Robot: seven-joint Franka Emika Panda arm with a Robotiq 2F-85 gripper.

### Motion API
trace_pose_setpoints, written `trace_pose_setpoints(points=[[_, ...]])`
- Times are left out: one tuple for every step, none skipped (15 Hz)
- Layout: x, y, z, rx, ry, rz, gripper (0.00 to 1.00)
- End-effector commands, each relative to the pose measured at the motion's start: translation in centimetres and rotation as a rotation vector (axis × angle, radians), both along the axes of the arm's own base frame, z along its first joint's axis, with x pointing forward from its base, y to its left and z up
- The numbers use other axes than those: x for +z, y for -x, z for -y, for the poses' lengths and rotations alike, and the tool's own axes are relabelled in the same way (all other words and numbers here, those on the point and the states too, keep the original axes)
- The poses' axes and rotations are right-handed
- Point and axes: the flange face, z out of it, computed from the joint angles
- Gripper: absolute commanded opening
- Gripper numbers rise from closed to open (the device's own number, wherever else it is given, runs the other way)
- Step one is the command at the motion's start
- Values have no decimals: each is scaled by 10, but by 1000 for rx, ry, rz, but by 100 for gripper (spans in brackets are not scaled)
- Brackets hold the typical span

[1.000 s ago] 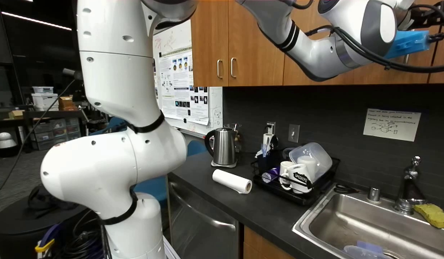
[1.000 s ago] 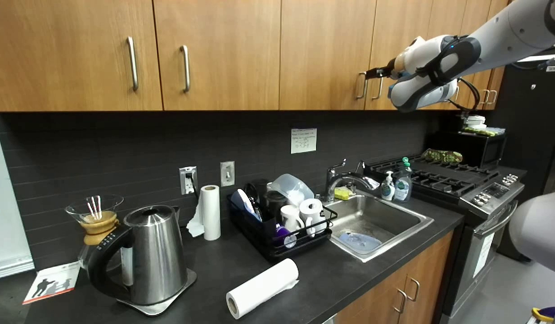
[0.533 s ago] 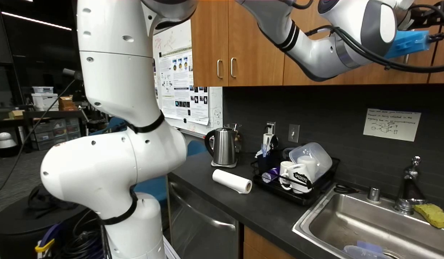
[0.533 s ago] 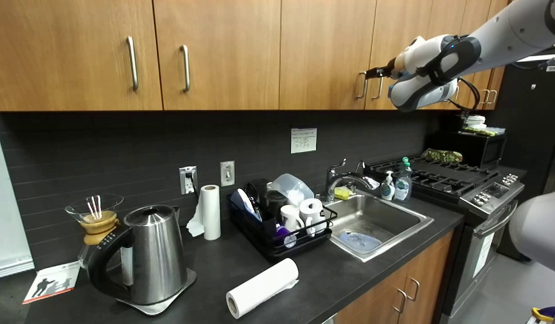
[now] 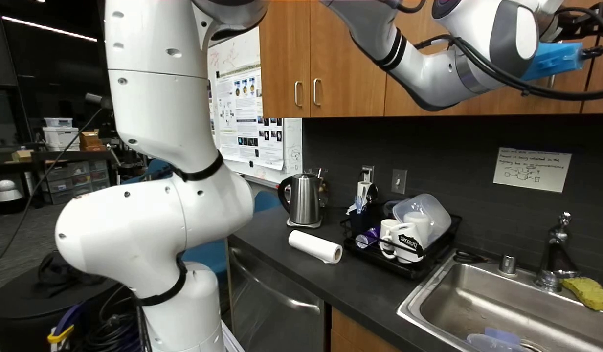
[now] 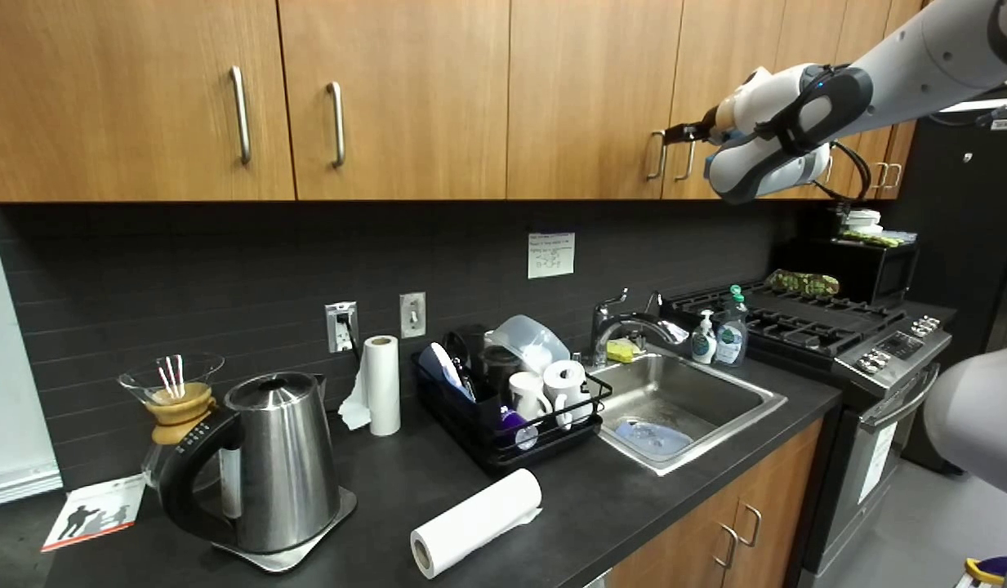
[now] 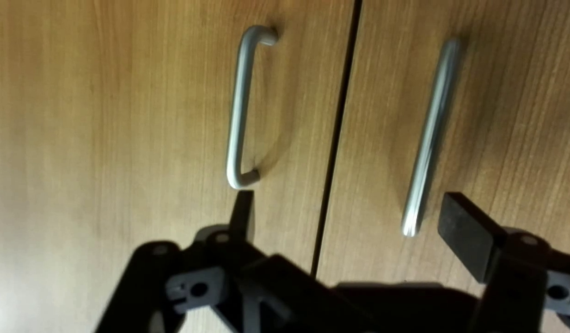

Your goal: Open the third cabinet door from the left

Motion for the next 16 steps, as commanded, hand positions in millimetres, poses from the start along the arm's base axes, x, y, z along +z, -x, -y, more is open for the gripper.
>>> trace_pose_setpoints(points=[[3, 2, 1, -27, -14, -7, 100], [4, 3, 2, -28, -17, -2, 100], [5, 2, 3, -27, -22, 3, 100], [5, 3, 3, -24, -26, 18, 77], [5, 2, 3, -21, -28, 22, 74], [4, 2, 4, -18, -30, 28, 68], [4, 2, 4, -16, -28, 32, 61], [8, 1, 5, -14, -26, 32, 52], [9, 1, 6, -13, -23, 32, 44], [10, 1, 6, -12, -20, 33, 35], [10, 1, 6, -13, -18, 33, 28], [11, 1, 7, -13, -18, 35, 21], [12, 1, 7, -14, -17, 38, 13], [14, 2, 7, -16, -17, 40, 6], [16, 2, 8, -20, -16, 44, 41], [17, 3, 8, -22, -15, 47, 44]])
